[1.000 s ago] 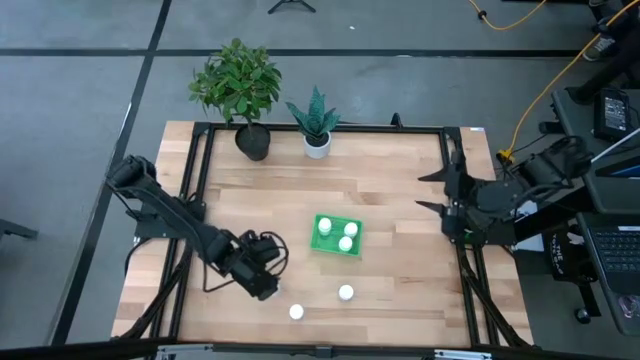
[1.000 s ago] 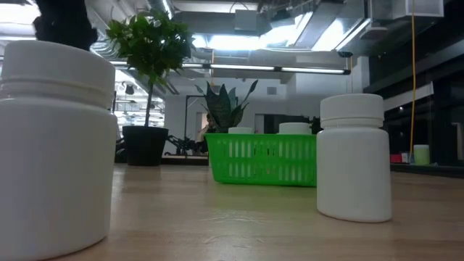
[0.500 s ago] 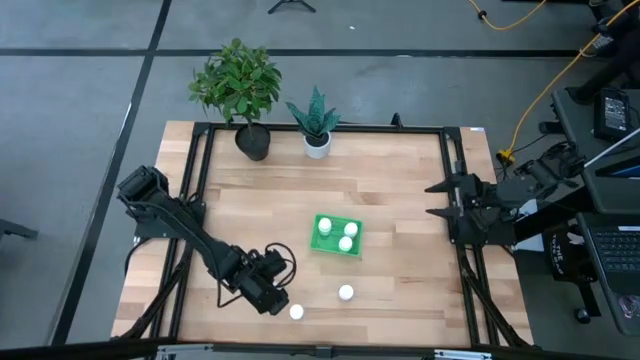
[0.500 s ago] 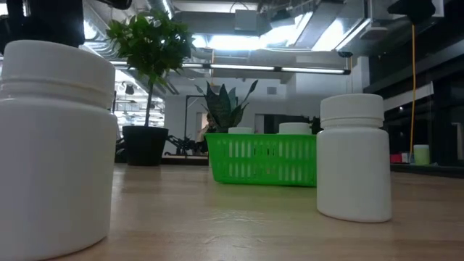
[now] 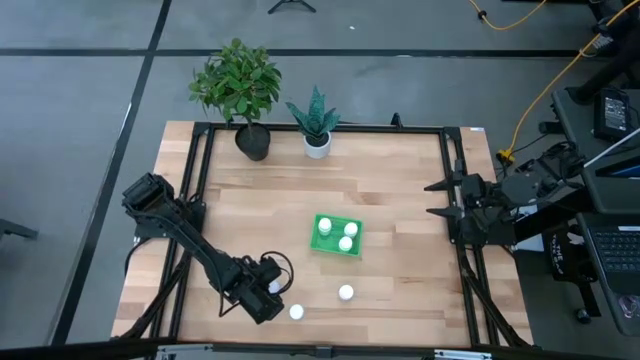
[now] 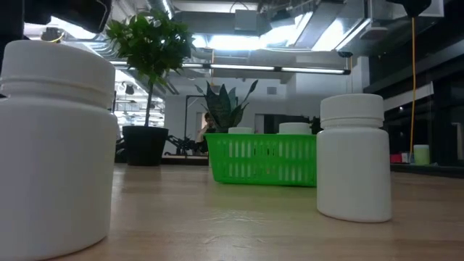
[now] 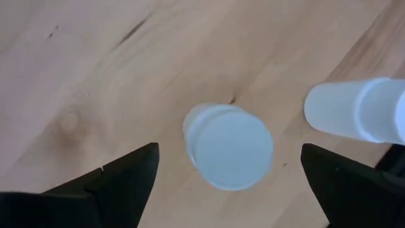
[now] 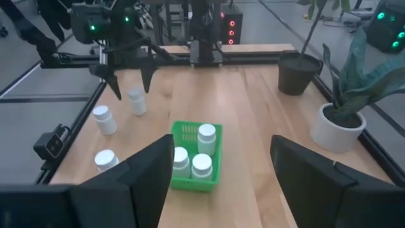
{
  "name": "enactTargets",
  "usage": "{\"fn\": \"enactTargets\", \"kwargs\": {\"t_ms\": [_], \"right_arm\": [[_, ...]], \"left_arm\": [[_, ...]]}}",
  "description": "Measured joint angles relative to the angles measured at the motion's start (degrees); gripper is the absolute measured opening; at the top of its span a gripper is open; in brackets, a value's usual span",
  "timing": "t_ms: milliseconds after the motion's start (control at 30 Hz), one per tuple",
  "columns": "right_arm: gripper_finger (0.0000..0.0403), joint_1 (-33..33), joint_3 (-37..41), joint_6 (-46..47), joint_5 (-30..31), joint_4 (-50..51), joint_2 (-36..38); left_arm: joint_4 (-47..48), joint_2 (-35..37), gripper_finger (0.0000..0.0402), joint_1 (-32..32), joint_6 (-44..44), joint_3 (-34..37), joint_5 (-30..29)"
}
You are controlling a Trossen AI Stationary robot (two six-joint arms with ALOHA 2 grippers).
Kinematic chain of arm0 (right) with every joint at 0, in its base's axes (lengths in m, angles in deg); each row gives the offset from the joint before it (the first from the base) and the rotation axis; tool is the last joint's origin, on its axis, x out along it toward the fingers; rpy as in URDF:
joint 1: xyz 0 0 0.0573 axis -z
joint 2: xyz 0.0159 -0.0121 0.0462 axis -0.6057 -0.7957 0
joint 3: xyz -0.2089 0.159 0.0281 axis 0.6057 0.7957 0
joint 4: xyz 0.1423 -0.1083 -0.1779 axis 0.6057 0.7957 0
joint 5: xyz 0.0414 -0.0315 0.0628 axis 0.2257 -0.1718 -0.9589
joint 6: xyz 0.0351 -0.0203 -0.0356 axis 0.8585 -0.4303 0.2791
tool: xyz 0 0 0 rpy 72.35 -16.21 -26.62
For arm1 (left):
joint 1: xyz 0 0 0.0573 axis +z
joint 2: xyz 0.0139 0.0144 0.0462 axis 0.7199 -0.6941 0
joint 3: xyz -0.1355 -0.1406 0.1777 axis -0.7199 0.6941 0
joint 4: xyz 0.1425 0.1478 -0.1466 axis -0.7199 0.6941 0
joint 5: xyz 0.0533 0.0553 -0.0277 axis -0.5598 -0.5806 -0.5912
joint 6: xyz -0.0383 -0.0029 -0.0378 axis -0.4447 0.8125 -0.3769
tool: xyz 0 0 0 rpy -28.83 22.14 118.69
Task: Pick and place pill bottles into a basket
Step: Put the white pill bottle into the green basket
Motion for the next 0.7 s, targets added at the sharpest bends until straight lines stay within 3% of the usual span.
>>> {"fn": "enactTargets", "kwargs": {"t_ms": [200,700], "right_arm": [[0.0264,0.0,0.0,0.1,0.0,-1.3,-0.1],[0.0264,0.0,0.0,0.1,0.0,-1.4,-2.8]], "left_arm": [[-0.3,-0.1,0.0347,0.0,0.4,1.7,-1.1],[-5.3,-0.1,0.0198,1.8,3.3,3.4,-0.6]]}}
